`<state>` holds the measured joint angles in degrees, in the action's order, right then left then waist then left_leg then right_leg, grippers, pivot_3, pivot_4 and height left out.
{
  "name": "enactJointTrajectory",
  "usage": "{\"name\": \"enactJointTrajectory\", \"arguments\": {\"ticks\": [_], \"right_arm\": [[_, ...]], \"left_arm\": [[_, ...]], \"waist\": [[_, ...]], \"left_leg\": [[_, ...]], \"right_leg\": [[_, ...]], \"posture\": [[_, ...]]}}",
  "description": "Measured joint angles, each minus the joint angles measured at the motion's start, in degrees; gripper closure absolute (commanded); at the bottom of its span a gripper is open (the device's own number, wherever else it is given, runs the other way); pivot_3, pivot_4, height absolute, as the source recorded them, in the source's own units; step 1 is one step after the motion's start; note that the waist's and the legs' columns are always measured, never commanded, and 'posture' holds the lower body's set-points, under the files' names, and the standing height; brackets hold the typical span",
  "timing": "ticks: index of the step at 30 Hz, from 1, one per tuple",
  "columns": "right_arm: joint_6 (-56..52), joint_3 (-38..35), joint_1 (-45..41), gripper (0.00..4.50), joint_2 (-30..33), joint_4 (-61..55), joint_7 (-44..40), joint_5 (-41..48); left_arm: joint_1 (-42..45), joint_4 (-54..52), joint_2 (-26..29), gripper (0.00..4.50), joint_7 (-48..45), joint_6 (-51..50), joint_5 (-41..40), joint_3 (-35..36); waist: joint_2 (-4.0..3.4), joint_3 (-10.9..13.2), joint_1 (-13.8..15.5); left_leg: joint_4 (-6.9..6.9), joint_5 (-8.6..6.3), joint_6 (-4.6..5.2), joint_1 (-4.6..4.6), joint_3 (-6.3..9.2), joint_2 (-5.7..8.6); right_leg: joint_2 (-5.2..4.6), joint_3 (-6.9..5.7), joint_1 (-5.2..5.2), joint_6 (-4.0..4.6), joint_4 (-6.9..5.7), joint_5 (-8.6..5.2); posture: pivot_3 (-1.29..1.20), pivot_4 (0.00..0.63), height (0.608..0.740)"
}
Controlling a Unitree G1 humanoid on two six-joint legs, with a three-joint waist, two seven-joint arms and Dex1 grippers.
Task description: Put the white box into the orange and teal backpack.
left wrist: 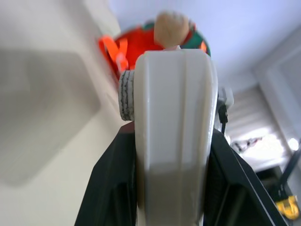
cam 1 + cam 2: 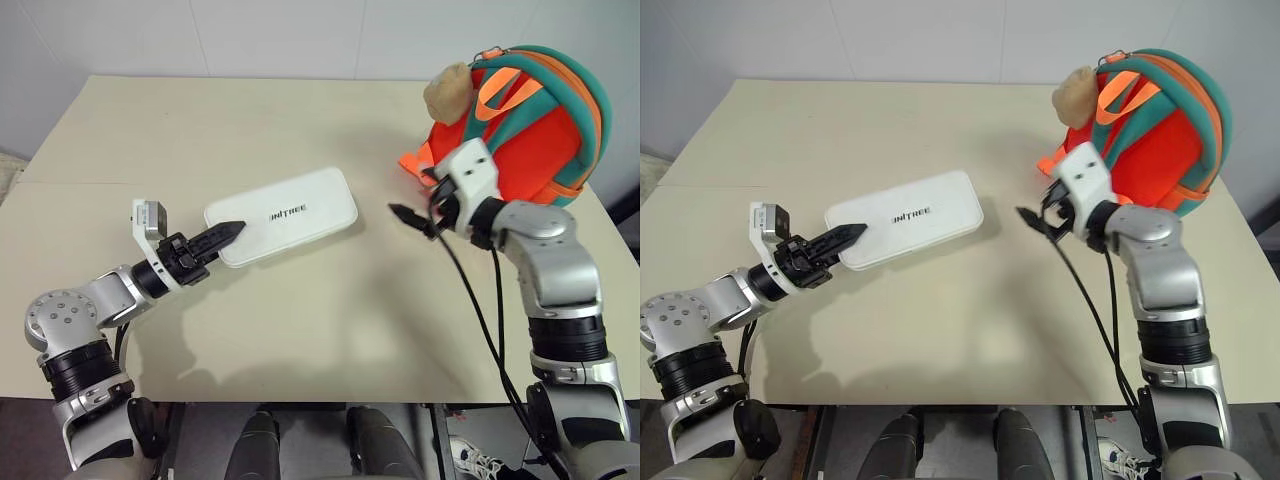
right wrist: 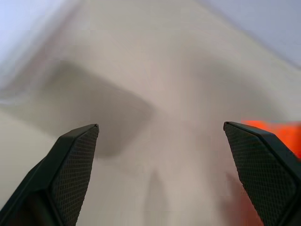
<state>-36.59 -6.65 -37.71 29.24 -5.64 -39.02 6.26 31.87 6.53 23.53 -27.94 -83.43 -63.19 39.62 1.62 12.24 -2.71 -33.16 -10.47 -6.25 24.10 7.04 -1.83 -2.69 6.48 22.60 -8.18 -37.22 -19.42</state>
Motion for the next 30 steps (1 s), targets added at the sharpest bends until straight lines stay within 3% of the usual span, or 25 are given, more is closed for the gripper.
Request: {"name": "enactJointTrajectory", "arguments": {"ticks": [7, 13, 28, 30], "right_arm": [[-2.2, -12.6, 7.1, 0.0, -0.5, -5.9, 5.4, 7.2], [-1.2, -16.3, 7.3, 0.0, -0.3, -4.3, 8.7, 9.4], [21.0, -10.8, -12.7, 0.0, -1.7, 34.5, 8.8, 8.8], [24.4, -9.5, -16.5, 0.41, -2.8, 40.8, 9.6, 7.5]], "left_arm": [[0.8, -0.8, -1.5, 3.21, 7.2, -0.1, -4.6, 0.8], [3.2, 3.8, -1.2, 3.21, 11.2, -0.3, -4.8, 0.0], [4.6, 5.4, -0.4, 3.21, 12.5, -0.1, -5.3, -1.5], [4.0, 4.9, -0.5, 3.21, 12.9, 0.0, -6.0, -1.5]], "waist": [[0.0, 0.0, 0.7], [0.0, 0.0, 0.5], [-0.02, 0.0, -0.7], [-0.02, 0.0, -0.9]], "left_leg": [[-0.03, 0.0, 0.0, 0.0, -0.02, 0.02], [-0.1, 0.04, -0.01, -0.04, -0.06, 0.02], [0.15, 0.14, -0.16, 0.0, -0.11, 0.02], [0.14, 0.14, -0.17, -0.01, -0.12, 0.01]], "right_leg": [[0.0, 0.01, -0.03, -0.02, 0.03, 0.01], [0.02, 0.03, -0.03, -0.01, 0.02, 0.07], [0.0, 0.06, -0.03, -0.07, 0.26, 0.1], [0.01, 0.07, -0.02, -0.07, 0.25, 0.1]], "posture": [[0.0, 0.15, 0.74], [0.0, 0.15, 0.74], [0.0, 0.15, 0.74], [0.0, 0.15, 0.74]]}}
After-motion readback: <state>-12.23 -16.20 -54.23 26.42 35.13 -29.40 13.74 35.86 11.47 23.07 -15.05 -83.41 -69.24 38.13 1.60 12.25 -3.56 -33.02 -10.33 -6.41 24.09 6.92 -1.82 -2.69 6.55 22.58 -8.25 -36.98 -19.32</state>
